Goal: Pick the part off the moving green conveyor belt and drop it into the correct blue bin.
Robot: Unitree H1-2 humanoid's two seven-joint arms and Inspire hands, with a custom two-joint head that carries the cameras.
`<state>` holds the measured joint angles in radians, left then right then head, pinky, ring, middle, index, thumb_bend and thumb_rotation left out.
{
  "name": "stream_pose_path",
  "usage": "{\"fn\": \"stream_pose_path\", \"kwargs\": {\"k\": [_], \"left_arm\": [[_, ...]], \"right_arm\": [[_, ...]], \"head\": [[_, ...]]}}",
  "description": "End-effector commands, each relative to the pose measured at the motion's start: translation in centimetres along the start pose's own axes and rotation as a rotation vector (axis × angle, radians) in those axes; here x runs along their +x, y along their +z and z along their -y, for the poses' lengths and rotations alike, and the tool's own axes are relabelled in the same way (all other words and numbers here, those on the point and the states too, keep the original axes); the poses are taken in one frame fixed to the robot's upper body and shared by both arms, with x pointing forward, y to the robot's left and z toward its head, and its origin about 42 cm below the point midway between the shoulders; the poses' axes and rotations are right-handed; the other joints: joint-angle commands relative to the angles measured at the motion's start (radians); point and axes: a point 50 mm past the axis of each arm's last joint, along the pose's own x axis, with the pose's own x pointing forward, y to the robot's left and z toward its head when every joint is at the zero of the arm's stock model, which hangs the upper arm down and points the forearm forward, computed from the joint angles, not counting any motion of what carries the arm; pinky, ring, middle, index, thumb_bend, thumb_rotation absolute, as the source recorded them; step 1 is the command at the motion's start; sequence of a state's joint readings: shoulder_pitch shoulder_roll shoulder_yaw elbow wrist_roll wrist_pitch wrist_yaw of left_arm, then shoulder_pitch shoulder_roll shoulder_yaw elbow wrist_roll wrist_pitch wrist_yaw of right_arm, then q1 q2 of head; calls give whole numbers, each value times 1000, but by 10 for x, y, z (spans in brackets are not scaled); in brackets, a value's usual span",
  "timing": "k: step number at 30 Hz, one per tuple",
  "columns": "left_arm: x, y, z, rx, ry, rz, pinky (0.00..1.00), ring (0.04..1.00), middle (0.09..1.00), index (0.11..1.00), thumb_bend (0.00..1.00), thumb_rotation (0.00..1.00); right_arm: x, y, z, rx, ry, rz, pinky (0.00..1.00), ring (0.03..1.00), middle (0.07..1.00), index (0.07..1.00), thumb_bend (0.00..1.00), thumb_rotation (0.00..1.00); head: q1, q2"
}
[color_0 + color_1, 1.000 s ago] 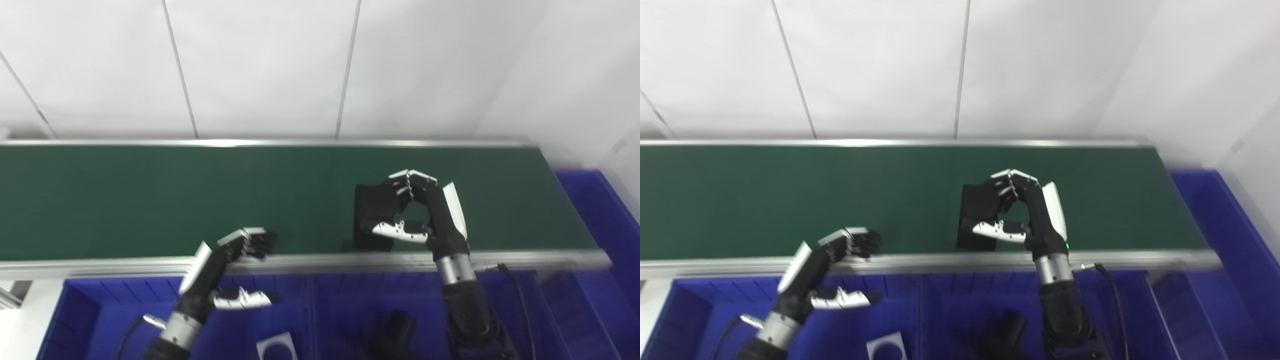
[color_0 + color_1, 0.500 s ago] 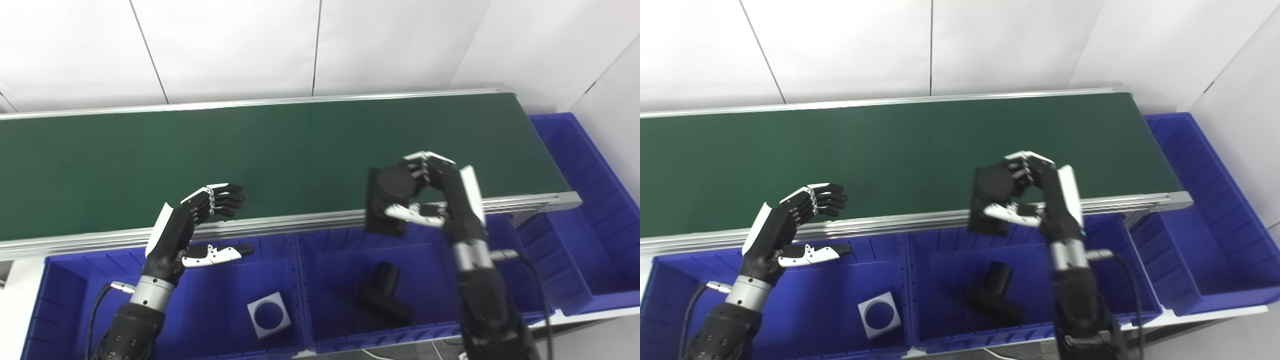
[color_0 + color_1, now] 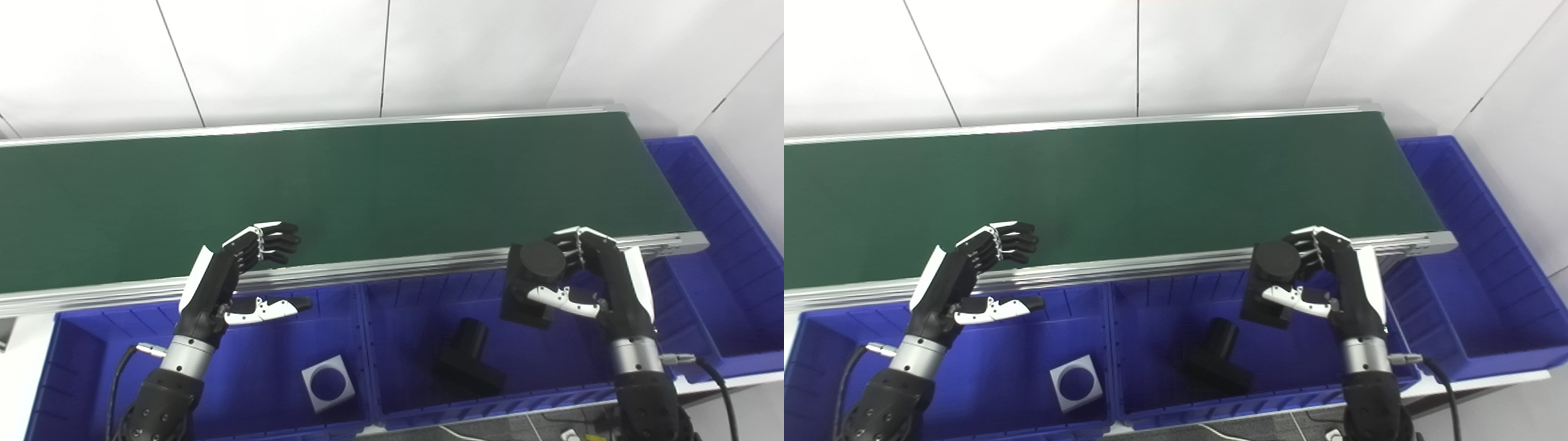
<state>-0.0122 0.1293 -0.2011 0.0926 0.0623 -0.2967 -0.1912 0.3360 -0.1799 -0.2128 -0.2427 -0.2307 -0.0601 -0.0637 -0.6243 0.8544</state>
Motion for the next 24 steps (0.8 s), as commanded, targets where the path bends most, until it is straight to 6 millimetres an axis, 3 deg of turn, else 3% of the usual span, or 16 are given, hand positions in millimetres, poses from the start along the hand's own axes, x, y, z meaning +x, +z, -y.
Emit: {"fn": "stream_pose_path", "kwargs": {"k": [1,8,15,21,24], "left_arm": [[7,12,-4,5,5,59,597,659,687,710,666,0],[6,11,-6,11,6,66,596,655,686,708,667,0],[6,12,-7,10,3,63,602,660,690,705,664,0],[5,11,-7,11,3,60,605,659,689,705,666,0],[5,11,-7,13,2,61,602,657,685,703,667,0]], "right_arm": [[-2,-4,12,-1,-45,48,324,380,439,502,528,2],[-6,-30,15,-35,-69,-8,271,328,413,510,524,4],[-7,-45,14,-57,-71,-45,290,349,417,506,526,2],[-10,-51,13,-45,-104,-65,348,416,458,496,530,2],[-11,-49,13,-47,-114,-67,436,519,483,503,529,6]], "head": [[1,1],[9,4],[8,2],[11,-2],[11,-2]]}}
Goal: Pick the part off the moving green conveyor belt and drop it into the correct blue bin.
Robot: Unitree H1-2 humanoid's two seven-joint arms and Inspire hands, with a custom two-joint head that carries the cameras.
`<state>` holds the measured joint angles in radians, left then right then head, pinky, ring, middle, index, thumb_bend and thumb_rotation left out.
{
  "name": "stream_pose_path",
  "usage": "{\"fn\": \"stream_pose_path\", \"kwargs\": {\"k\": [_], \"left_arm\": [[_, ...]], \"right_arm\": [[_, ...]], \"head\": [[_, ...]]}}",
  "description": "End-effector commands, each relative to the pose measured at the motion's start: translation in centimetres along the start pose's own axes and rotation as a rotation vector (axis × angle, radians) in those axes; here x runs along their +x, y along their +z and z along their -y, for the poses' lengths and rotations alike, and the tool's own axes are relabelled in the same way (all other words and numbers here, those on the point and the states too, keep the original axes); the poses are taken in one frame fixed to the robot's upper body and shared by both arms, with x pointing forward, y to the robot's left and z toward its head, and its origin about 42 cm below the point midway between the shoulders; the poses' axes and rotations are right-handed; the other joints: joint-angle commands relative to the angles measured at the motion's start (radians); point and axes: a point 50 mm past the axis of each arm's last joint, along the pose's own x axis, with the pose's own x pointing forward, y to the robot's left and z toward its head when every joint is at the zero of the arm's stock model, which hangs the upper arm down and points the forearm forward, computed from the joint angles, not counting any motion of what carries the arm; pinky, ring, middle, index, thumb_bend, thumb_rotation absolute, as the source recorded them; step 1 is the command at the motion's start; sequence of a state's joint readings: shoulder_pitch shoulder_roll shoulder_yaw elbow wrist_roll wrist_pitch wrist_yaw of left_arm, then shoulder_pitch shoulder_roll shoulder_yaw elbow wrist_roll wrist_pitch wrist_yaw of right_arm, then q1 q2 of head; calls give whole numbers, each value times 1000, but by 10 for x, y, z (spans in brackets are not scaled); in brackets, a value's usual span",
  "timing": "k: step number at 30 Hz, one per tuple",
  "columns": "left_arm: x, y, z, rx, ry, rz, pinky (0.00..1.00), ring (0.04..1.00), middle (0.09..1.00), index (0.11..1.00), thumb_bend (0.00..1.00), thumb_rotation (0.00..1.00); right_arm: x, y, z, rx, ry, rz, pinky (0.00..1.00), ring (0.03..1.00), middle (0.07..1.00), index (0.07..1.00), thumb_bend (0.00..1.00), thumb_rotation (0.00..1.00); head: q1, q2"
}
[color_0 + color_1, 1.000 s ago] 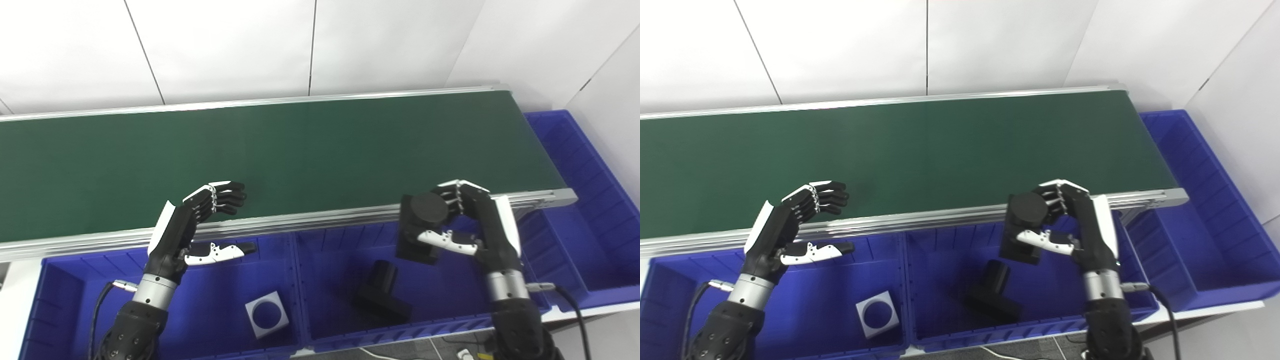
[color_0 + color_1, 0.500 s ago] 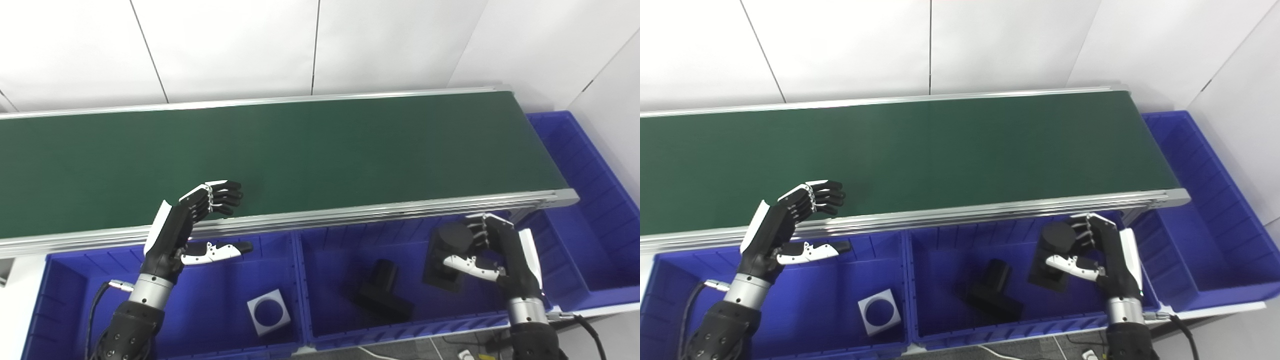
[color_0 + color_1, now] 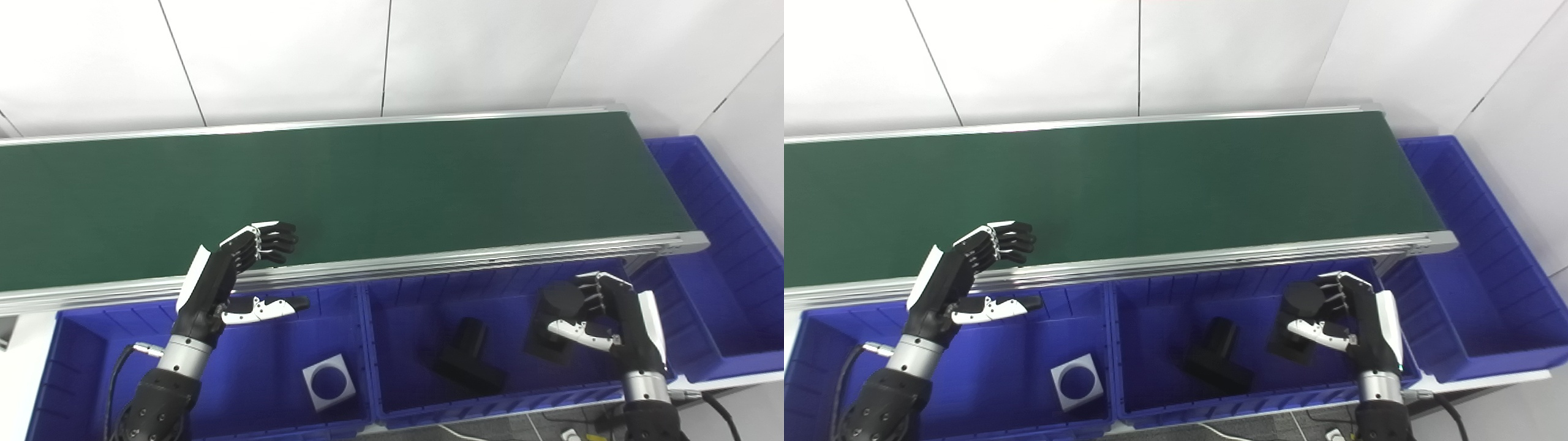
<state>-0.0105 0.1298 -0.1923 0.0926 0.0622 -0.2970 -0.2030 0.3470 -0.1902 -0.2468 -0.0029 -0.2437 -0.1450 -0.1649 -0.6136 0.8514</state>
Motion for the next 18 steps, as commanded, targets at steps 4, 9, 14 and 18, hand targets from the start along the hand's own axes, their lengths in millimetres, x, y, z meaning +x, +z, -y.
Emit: {"fn": "stream_pose_path", "kwargs": {"k": [4,9,14,18], "left_arm": [[5,12,-5,10,4,55,600,656,684,703,666,0],[5,12,-4,16,4,53,601,653,683,704,669,0],[5,12,-3,6,0,48,611,661,687,706,661,0],[4,12,-3,16,0,49,605,658,685,706,661,0]], "right_arm": [[2,17,9,-13,-46,104,539,636,690,681,840,162],[1,19,8,-11,-51,112,595,685,734,727,903,188],[1,19,8,-17,-47,120,600,703,765,757,924,192],[2,19,8,-20,-44,134,599,694,762,761,933,195]], "head": [[8,-2],[10,-2],[16,-5],[16,-5]]}}
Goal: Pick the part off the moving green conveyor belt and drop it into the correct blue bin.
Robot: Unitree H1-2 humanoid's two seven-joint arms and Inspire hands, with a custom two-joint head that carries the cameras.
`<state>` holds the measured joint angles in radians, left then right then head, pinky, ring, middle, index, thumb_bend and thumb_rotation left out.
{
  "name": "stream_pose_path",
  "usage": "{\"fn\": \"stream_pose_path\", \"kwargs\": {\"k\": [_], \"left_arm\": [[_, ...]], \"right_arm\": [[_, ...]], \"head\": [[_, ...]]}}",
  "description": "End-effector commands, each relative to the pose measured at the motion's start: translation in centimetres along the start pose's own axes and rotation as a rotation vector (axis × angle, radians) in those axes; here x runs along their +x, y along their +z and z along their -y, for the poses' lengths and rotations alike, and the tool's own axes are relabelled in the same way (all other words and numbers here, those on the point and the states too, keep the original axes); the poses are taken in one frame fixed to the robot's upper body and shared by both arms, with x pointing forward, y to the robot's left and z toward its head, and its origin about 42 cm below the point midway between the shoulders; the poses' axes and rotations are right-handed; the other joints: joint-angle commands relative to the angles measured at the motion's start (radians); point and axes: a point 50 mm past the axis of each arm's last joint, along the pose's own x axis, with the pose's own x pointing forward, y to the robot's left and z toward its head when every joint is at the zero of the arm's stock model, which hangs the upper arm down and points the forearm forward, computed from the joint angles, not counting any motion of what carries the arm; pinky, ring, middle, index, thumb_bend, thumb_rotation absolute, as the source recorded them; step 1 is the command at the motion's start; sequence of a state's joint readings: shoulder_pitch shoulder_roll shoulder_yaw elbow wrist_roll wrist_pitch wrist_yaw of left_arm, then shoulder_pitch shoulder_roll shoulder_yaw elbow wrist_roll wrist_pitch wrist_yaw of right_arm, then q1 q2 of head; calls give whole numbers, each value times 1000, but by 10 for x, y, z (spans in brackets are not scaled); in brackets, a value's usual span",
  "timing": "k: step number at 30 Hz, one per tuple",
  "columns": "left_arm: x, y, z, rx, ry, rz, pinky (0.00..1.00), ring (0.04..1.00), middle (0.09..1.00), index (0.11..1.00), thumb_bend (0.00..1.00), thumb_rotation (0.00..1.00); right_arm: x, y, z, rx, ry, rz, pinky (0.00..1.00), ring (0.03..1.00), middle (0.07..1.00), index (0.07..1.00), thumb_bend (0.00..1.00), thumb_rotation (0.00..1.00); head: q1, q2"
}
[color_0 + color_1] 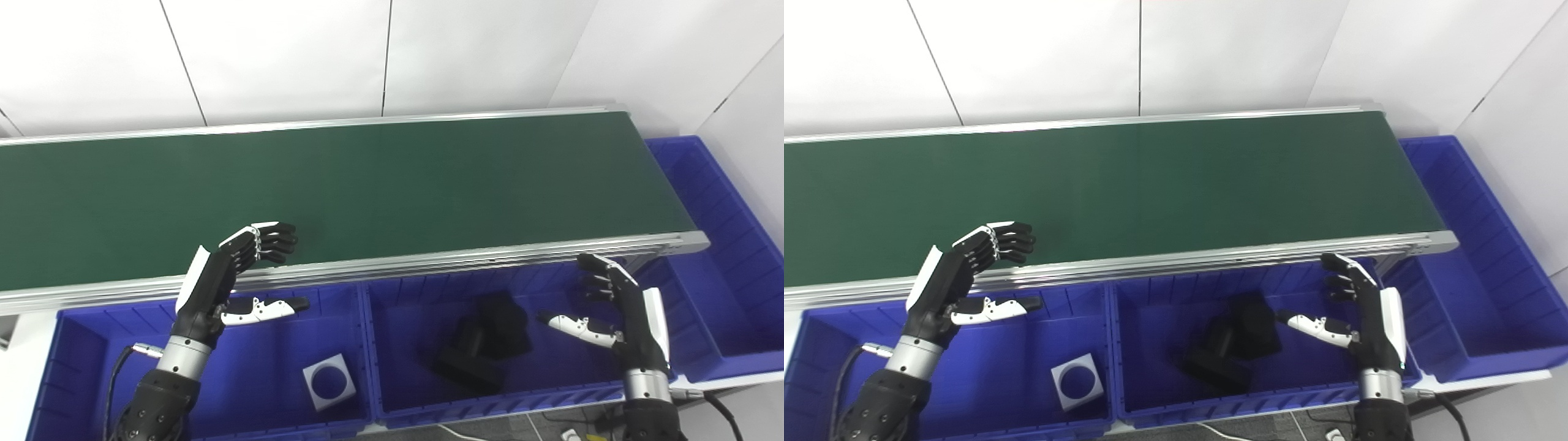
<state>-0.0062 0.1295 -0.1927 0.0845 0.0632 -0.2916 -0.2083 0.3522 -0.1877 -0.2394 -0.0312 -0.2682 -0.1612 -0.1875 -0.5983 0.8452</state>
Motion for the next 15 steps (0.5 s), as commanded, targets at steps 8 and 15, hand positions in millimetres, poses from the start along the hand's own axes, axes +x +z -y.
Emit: {"fn": "stream_pose_path", "kwargs": {"k": [8,15], "left_arm": [[5,10,-5,13,4,48,603,659,688,707,664,0],[4,8,-5,13,3,42,604,658,686,706,663,0]], "right_arm": [[3,26,3,45,-3,142,602,709,798,768,959,253],[8,80,-19,200,97,300,602,694,784,760,968,282]], "head": [[2,-3],[38,-14]]}}
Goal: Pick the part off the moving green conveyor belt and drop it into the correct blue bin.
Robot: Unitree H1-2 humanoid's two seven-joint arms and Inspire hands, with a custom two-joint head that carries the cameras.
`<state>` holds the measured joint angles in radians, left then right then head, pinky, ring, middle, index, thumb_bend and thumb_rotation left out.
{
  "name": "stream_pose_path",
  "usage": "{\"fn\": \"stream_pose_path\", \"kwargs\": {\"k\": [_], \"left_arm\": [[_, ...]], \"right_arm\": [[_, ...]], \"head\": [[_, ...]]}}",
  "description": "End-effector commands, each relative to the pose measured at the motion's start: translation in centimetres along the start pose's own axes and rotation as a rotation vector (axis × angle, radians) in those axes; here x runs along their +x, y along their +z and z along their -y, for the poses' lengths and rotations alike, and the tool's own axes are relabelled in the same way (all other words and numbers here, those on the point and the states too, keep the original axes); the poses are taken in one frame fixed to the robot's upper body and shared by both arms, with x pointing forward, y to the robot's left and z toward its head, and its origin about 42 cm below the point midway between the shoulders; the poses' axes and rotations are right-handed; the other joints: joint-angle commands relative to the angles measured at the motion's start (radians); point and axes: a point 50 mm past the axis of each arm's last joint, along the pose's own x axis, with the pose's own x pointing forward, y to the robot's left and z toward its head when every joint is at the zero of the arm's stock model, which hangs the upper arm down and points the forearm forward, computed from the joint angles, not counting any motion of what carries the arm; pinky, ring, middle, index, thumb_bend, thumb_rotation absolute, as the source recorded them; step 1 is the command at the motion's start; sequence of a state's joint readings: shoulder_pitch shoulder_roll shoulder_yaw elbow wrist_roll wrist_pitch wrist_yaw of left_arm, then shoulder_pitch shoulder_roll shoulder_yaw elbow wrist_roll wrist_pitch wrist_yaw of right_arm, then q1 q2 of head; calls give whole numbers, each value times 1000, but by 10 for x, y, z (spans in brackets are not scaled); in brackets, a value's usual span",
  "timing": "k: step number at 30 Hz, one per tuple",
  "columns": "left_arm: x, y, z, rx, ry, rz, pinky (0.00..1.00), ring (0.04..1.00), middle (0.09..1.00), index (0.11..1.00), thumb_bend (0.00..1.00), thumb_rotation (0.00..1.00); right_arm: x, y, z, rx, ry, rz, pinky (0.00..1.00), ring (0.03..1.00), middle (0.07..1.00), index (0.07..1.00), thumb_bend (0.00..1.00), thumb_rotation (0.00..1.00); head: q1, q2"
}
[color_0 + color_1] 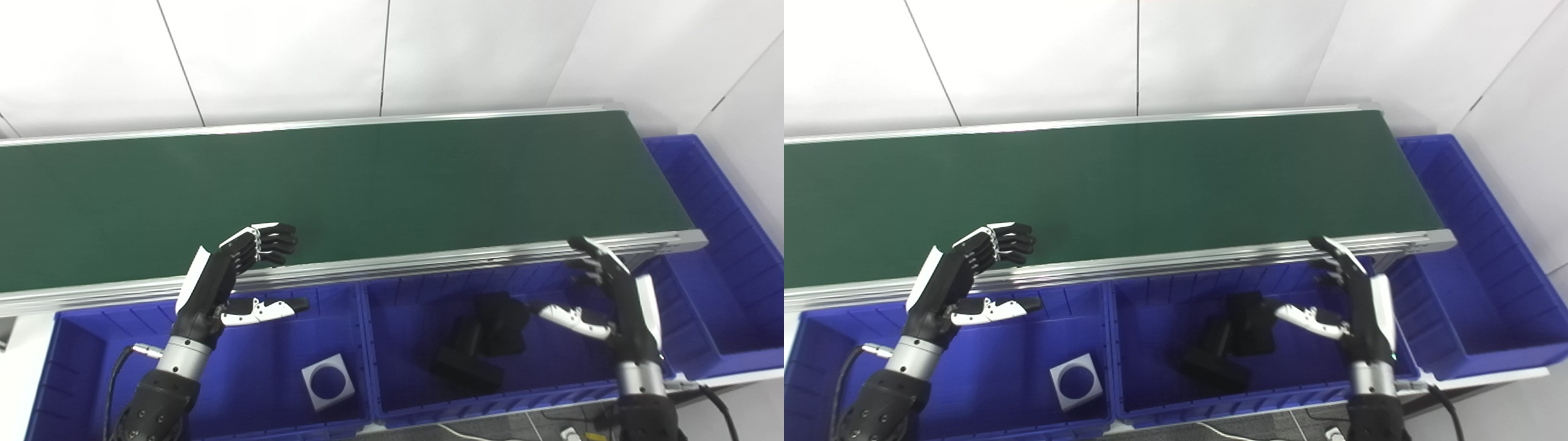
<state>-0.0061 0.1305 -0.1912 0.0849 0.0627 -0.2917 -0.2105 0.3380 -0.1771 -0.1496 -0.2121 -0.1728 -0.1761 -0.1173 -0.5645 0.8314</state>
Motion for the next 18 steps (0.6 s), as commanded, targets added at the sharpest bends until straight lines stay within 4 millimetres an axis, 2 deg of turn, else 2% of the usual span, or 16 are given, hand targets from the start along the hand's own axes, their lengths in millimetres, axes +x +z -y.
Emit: {"fn": "stream_pose_path", "kwargs": {"k": [1,2,3,4,5,6,8,11,15,16,17,18], "left_arm": [[4,7,-4,11,4,39,600,658,686,707,665,0],[4,7,-3,11,4,38,599,658,686,708,665,0],[4,7,-1,11,4,37,597,657,686,709,666,0],[3,7,0,11,3,37,600,658,685,709,668,0],[4,7,2,7,0,42,601,659,685,709,670,0],[4,6,4,4,-3,46,609,660,687,706,663,0],[5,6,9,-2,-8,47,615,661,688,705,658,0],[5,4,16,-2,-11,45,616,664,688,706,662,0],[6,2,23,-16,-18,39,609,666,692,707,656,0],[7,2,26,-20,-19,38,607,667,692,708,654,0],[7,2,27,-22,-20,37,603,667,692,707,656,0],[8,1,30,-23,-20,34,599,666,691,706,659,0]], "right_arm": [[11,26,-11,60,25,118,605,695,776,757,975,285],[13,32,-18,81,41,136,607,698,776,756,975,283],[15,37,-24,102,57,152,605,696,772,756,976,280],[16,40,-28,114,66,162,602,698,771,756,979,279],[18,44,-37,142,85,178,601,699,771,756,980,279],[19,47,-43,161,98,188,607,701,777,760,973,286],[22,53,-59,184,128,212,605,701,786,765,962,301],[26,54,-74,205,162,223,595,702,805,775,955,315],[34,56,-95,233,216,246,647,741,826,796,947,335],[37,55,-101,239,232,250,658,747,830,799,948,340],[38,54,-105,243,242,252,664,751,832,801,950,343],[40,52,-111,251,259,245,669,754,833,801,955,347]], "head": [[33,-4],[33,-4],[68,-8],[68,-8],[107,-11],[107,-11],[152,-20],[192,-29],[249,-38],[283,-40],[283,-40],[317,-40]]}}
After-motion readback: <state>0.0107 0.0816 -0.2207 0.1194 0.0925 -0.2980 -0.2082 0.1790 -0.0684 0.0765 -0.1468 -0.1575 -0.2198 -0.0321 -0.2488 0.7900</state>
